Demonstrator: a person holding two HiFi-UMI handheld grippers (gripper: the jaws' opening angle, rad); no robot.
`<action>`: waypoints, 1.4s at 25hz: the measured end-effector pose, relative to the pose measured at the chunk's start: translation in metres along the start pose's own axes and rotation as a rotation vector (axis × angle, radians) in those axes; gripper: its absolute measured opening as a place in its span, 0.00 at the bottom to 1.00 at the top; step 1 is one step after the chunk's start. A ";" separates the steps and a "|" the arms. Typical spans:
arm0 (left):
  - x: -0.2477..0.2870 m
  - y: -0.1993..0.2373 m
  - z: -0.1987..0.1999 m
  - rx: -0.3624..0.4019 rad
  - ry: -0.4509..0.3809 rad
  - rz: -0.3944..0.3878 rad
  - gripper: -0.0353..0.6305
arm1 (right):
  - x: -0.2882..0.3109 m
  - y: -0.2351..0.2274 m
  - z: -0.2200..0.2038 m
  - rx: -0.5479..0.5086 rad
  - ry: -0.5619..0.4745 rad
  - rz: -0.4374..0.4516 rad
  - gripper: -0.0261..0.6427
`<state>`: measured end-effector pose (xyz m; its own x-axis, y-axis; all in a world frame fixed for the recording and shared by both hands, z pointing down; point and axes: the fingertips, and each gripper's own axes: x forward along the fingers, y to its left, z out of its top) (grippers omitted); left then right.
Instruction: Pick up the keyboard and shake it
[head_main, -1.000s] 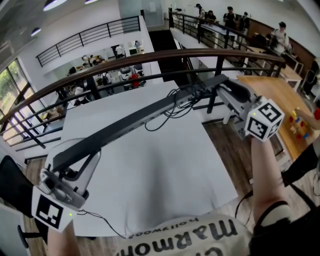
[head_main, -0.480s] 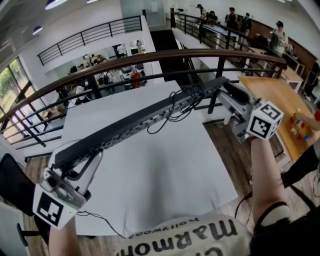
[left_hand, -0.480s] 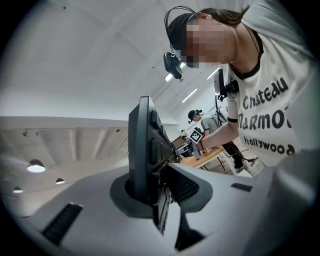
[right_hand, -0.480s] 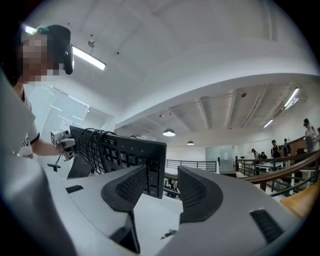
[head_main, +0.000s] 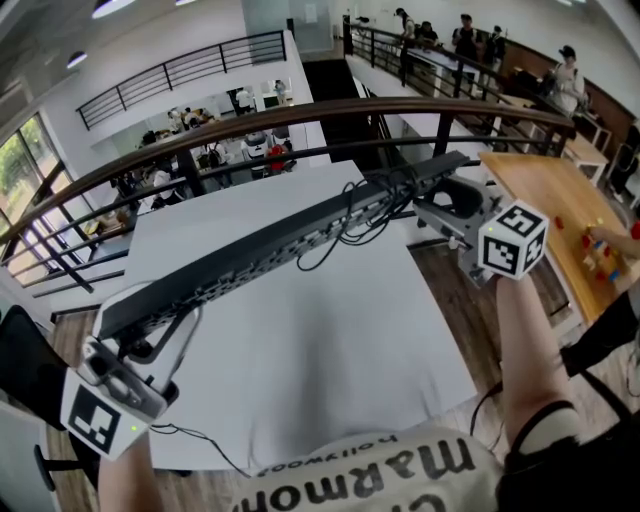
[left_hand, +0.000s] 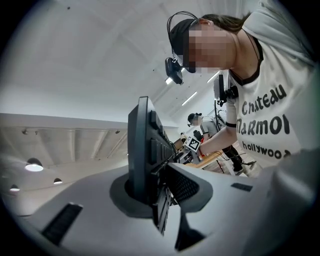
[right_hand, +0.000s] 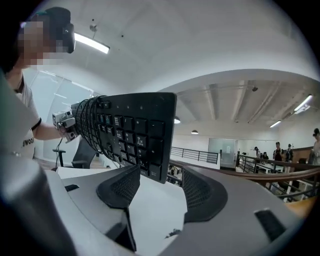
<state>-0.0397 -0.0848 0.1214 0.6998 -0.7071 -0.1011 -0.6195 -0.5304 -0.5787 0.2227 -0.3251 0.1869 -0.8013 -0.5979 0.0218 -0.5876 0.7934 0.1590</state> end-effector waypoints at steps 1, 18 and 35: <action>0.004 -0.001 0.001 0.006 0.001 -0.006 0.17 | 0.001 -0.002 -0.001 -0.015 0.008 0.005 0.45; -0.008 0.014 -0.007 0.235 -0.011 0.020 0.21 | -0.010 0.017 0.034 -0.169 -0.087 -0.078 0.33; -0.009 0.003 -0.018 0.560 0.105 -0.010 0.20 | -0.014 0.019 0.019 -0.178 -0.091 -0.167 0.25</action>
<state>-0.0542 -0.0879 0.1351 0.6476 -0.7614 -0.0292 -0.3100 -0.2283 -0.9229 0.2204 -0.2998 0.1710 -0.7067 -0.6995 -0.1067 -0.6897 0.6472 0.3248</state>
